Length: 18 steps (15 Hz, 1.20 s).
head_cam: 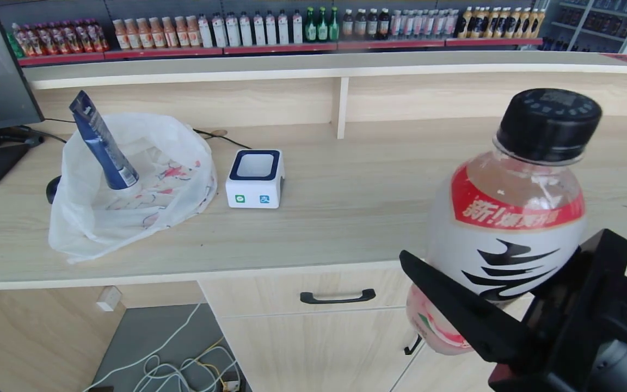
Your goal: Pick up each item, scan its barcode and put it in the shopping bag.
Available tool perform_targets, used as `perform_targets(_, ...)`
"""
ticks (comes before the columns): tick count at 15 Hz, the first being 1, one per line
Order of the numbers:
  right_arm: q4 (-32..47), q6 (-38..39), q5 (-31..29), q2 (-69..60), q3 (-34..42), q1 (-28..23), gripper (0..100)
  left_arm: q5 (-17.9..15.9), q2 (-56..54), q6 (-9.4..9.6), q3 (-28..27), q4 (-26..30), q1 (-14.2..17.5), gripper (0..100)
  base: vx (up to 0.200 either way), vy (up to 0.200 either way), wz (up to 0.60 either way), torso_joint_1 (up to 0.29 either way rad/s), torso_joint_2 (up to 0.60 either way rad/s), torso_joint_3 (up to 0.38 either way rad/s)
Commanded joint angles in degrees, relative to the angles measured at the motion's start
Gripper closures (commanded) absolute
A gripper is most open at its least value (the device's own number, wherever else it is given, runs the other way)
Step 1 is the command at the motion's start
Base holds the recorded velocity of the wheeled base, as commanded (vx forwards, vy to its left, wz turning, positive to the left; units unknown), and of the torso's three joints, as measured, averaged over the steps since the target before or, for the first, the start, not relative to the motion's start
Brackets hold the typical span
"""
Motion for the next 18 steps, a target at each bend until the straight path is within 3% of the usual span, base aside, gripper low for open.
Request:
perform_targets(1, -0.04, -1.52, -0.08, 3.06, -0.5, 1.85, 100, 0.0, 0.0, -0.02, 0.0, -0.01, 0.0, 0, 0.0, 0.0, 0.0, 0.0, 0.0, 0.0)
perform_targets(4, 0.4, -10.05, 0.71, 3.85, 0.73, 7.21, 100, 0.0, 0.0, -0.02, 0.0, -0.01, 0.0, 0, 0.0, 0.0, 0.0, 0.0, 0.0, 0.0)
perform_targets(8, 0.57, -12.95, 3.0, 3.85, 1.26, 7.38, 100, 0.0, 0.0, -0.02, 0.0, -0.01, 0.0, 0, 0.0, 0.0, 0.0, 0.0, 0.0, 0.0)
perform_targets(10, 0.57, -14.44, 6.95, 4.2, 1.26, 7.29, 100, 0.0, 0.0, -0.02, 0.0, -0.01, 0.0, 0, 0.0, 0.0, 0.0, 0.0, 0.0, 0.0)
perform_targets(18, 0.57, -24.46, 7.21, 3.68, -0.85, 7.29, 100, 0.0, 0.0, -0.02, 0.0, -0.01, 0.0, 0, 0.0, 0.0, 0.0, 0.0, 0.0, 0.0)
